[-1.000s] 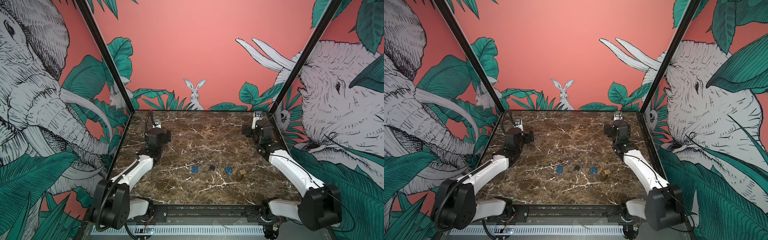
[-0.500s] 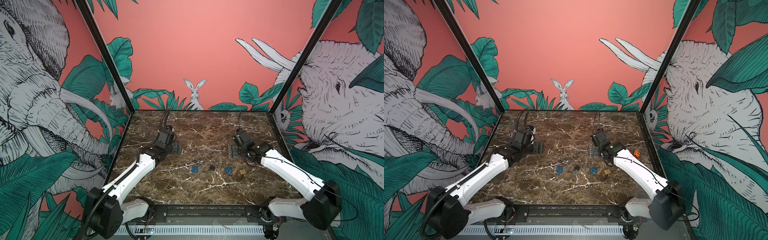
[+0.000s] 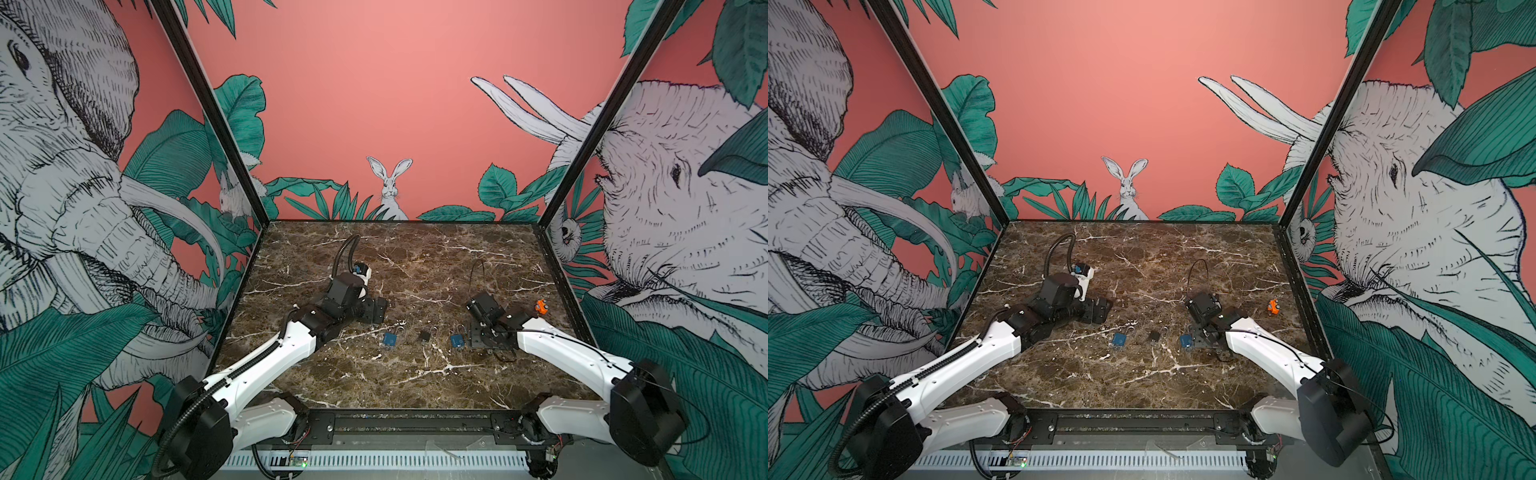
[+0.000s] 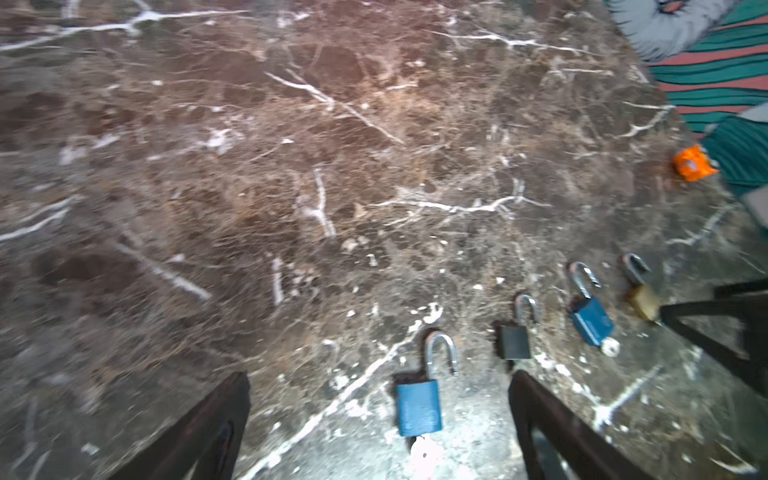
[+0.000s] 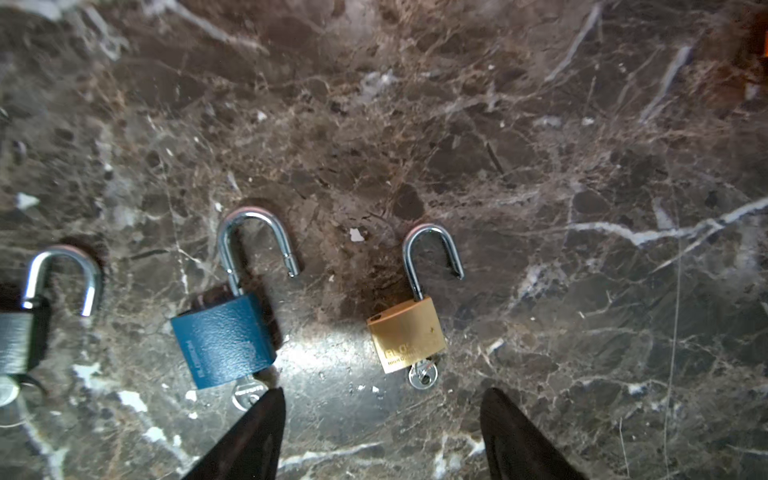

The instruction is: Lock with the key

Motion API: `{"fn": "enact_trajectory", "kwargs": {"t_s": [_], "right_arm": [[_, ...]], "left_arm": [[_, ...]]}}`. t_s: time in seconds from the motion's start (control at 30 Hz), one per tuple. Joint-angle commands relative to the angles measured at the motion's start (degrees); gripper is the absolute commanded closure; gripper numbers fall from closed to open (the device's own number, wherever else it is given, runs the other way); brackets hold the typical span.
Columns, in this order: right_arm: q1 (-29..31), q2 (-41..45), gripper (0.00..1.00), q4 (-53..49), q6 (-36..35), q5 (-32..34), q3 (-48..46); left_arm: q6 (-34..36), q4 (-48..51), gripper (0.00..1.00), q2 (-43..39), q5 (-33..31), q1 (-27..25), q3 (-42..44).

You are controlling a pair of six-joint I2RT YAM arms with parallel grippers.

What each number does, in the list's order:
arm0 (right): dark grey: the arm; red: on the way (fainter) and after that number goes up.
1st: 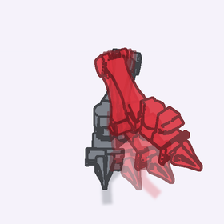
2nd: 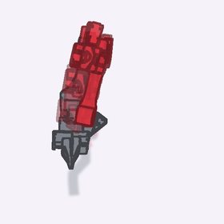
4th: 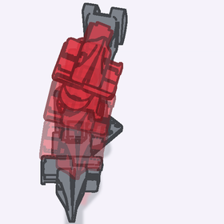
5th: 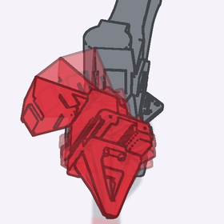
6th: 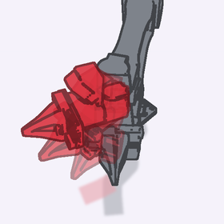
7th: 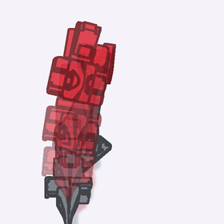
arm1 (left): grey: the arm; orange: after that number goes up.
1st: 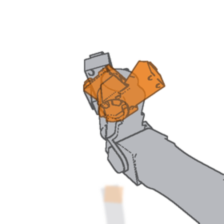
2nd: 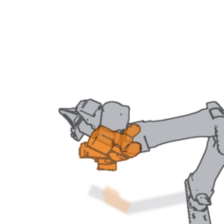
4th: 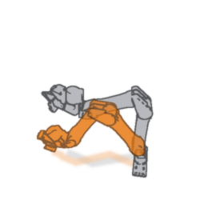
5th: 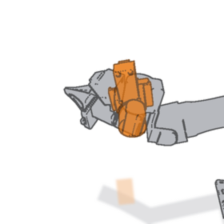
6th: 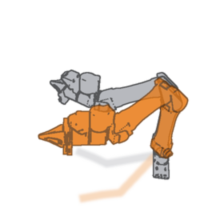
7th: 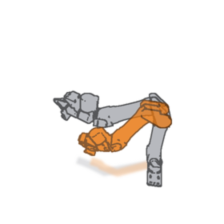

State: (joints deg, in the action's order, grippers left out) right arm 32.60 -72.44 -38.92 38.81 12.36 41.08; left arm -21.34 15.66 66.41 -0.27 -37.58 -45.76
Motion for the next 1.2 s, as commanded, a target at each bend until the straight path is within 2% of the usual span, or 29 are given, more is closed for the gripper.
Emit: {"fn": "enact_trajectory", "kwargs": {"t_s": [0.0, 0.17, 0.27, 0.6, 0.83, 1.17], "right_arm": [[-1.72, -1.05, 0.34, 5.01, 0.5, -1.68, -1.69], [-5.03, -1.39, 0.45, 7.43, -0.04, -2.74, -3.48], [-7.17, -1.65, 0.48, 9.0, -0.16, -4.73, -4.56], [-7.38, -5.49, 0.48, 10.68, -0.39, -6.39, -4.76], [-7.16, -4.64, 0.5, 10.28, 0.15, -7.0, -5.43], [-5.43, -6.99, 0.53, 7.85, 1.39, -3.72, -3.87]], "left_arm": [[0.38, -1.29, 0.02, 1.09, 3.74, -0.35, -1.68], [0.96, -1.16, 0.02, 3.62, 5.14, -0.42, -3.03], [0.91, -1.17, 0.02, 5.0, 5.7, -0.49, -3.52], [1.48, -1.01, 0.02, 6.85, 6.67, -0.53, -4.25], [0.98, -1.34, 0.02, 7.32, 7.32, -0.65, -4.16], [1.09, -2.12, 0.02, 8.08, 7.3, -1.04, -3.55]]}}
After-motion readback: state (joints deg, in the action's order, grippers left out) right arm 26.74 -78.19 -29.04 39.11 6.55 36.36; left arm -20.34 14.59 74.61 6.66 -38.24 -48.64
